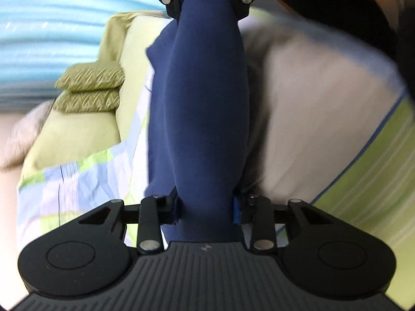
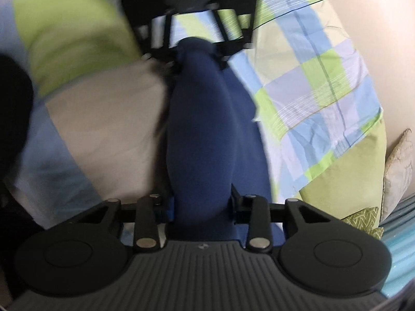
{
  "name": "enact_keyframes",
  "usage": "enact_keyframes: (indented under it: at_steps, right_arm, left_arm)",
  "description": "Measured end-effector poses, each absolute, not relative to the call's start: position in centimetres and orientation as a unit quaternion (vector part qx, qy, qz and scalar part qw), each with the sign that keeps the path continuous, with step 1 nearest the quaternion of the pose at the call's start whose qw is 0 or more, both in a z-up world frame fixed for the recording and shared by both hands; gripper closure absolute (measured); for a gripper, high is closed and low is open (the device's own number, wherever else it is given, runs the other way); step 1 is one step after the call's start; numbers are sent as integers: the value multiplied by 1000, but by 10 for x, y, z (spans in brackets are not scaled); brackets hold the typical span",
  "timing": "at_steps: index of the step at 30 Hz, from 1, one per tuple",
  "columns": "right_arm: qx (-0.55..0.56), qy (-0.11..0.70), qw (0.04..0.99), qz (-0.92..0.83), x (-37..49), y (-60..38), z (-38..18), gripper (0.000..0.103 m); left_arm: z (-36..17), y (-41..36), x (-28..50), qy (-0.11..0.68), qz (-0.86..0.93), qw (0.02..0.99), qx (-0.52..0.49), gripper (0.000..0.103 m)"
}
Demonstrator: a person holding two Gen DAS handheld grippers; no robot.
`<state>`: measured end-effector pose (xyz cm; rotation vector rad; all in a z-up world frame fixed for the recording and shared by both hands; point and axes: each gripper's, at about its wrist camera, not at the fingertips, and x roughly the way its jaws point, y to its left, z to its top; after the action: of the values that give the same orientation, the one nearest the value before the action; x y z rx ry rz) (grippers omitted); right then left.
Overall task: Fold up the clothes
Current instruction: 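Grasp the folded navy garment with both grippers and lift it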
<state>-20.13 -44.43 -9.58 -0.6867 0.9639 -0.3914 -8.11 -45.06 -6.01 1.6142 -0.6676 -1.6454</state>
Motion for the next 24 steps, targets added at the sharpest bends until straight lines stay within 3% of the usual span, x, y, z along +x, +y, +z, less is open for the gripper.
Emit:
enact_keyframes:
  at_steps: [4,9,16,21,24]
  right_arm:
    - [-324,456,818,-130,-204,-454,-71,72]
    - [-288,433,850,-80,-178,-497,-13,73]
    - [-448,261,848,-106,-125,-505,39,73]
    - [-493,194,846,-57,-132,-476,-24,71]
    - [-485,230,843,26,-144,-459,-95,69]
  left_arm:
    - [-43,-451,-75,-231,-643,369,630,63]
    - [15,-469,-33,-184,-625,438,619,63]
    - [100,-431,-3,-177,-480,594,621,62]
    - [40,-385,-44,-119,-433,617,647,60]
    - [-51,-367,-73,-22,-456,594,662,58]
